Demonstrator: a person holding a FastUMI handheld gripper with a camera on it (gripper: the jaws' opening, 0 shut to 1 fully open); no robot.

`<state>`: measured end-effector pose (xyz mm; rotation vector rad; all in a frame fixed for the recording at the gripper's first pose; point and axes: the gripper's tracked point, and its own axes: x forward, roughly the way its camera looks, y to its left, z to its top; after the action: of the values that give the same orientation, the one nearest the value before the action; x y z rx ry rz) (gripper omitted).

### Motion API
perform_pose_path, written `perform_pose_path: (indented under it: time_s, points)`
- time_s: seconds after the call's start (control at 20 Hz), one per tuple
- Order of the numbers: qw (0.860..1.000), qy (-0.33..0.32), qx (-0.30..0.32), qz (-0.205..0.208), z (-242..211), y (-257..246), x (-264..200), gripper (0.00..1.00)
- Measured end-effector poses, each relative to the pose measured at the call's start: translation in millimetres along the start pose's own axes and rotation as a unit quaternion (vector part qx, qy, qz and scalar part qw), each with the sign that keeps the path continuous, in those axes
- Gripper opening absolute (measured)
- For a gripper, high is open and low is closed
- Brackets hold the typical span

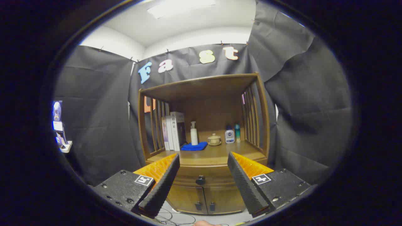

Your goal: Pull open the drawer, take out the items inside it, and place them on the countertop above the cabinet.

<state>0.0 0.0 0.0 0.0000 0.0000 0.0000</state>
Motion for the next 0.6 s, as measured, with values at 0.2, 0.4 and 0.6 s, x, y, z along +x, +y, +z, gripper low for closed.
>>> perform_pose_path:
  time_s: [0.2, 0.4, 0.6]
  points:
    - [1.0, -0.011, 0.002, -0.011, 9, 4, -3, 0.99]
    - [1.0, -0.005, -0.004, -0.016, -1, 9, -5, 0.99]
    - [1.0, -0.006, -0.007, -0.015, -2, 14, -4, 0.99]
